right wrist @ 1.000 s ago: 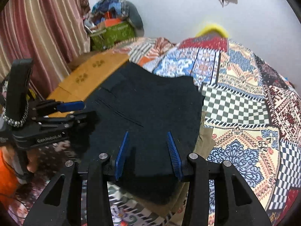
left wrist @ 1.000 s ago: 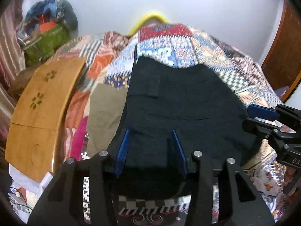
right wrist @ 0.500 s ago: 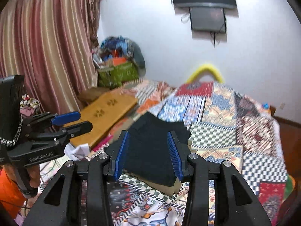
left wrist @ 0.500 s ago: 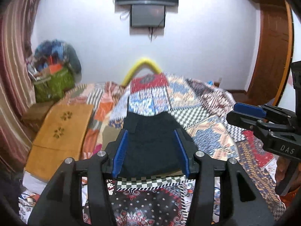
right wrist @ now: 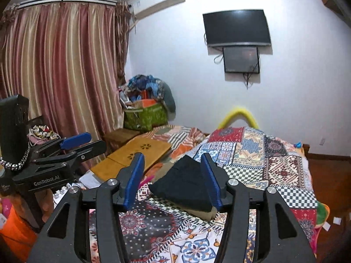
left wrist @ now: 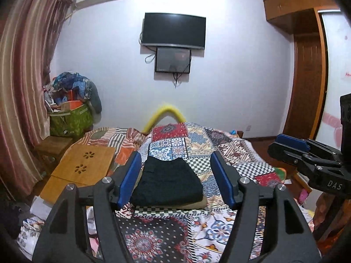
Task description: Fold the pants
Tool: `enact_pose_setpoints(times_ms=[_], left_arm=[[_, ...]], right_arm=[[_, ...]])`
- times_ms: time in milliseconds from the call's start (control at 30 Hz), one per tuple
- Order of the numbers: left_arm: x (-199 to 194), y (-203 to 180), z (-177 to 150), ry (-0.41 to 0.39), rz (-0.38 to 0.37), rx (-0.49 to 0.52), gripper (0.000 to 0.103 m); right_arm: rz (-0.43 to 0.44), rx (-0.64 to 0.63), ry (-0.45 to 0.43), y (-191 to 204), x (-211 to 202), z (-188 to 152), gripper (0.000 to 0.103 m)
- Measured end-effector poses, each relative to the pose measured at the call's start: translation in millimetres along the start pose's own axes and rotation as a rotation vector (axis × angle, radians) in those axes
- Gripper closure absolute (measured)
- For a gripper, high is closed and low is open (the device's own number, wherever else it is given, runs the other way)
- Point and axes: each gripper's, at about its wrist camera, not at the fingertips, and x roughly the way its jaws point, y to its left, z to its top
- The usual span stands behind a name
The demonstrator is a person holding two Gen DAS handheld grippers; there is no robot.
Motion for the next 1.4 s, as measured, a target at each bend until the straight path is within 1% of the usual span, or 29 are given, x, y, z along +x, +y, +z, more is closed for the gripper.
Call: enact_pose_setpoints(times_ms=[33, 67, 100, 167, 233, 300, 367, 433, 500, 567, 633, 700, 767, 900, 1400], left_arm=[[-9.5, -3.3, -1.5, -0.008, -0.002, 0.001, 0.035], [-16.8, -5.9, -2.8, -0.015, 0.001, 0.002, 0.034], [-26.7, -10.0, -4.5, -0.028, 0.006, 0.006, 0.032], [-40.5, -16.0, -6.5, -0.046, 0.011, 0.011, 0.027], [-58.3, -21.7, -9.2, -0.071, 0.009, 0.005, 0.019], [-72.9, -26.8, -11.0, -0.090, 0.008, 0.000, 0.016], [-84.7, -31.3, -12.4, -0.110, 0.014, 0.000, 0.011], [-94.6, -35.4, -12.9, -0.129, 0.024, 0.003, 0.003], [-105.9, -39.7, -14.3, -0.150, 0.037, 0.010, 0.002], [-114.3, -44.9, -15.3, -0.163, 0.050, 0.027, 0.001], [-119.4, -48.7, -16.5, -0.171, 0.057, 0.033, 0.000], [-120.7, -49.3, -16.1, -0.168, 0.048, 0.029, 0.000], [-123.8, -50.3, -16.9, -0.167, 0.038, 0.020, 0.000], [-126.9, -51.6, -20.0, -0.172, 0.041, 0.018, 0.000], [-123.2, -50.7, -25.4, -0.160, 0.028, 0.015, 0.000]], right_arm=[[-0.006, 0.001, -0.010, 1.0, -4.7, -0.7, 0.043], [-0.014, 0.004, -0.024, 2.3, -13.0, -1.6, 0.035], [-0.018, 0.011, -0.040, 3.1, -21.0, -2.7, 0.031], [-0.019, 0.025, -0.058, 3.8, -31.0, -4.9, 0.028], [-0.016, 0.035, -0.067, 5.5, -40.2, -7.0, 0.026], [-0.020, 0.039, -0.079, 6.0, -45.2, -10.0, 0.021], [-0.034, 0.032, -0.098, 9.0, -52.7, -12.5, 0.017], [-0.034, 0.029, -0.110, 10.4, -58.3, -13.5, 0.015], [-0.033, 0.037, -0.127, 11.2, -66.5, -14.9, 0.004], [-0.041, 0.044, -0.156, 10.9, -74.4, -15.5, 0.000], [-0.052, 0.039, -0.169, 14.1, -79.7, -17.2, 0.000], [-0.071, 0.032, -0.178, 16.3, -82.9, -18.8, 0.000], [-0.084, 0.030, -0.181, 18.5, -84.9, -21.0, 0.000], [-0.111, 0.026, -0.183, 21.2, -86.3, -24.2, 0.000], [-0.149, 0.007, -0.182, 25.9, -91.7, -28.3, 0.000]])
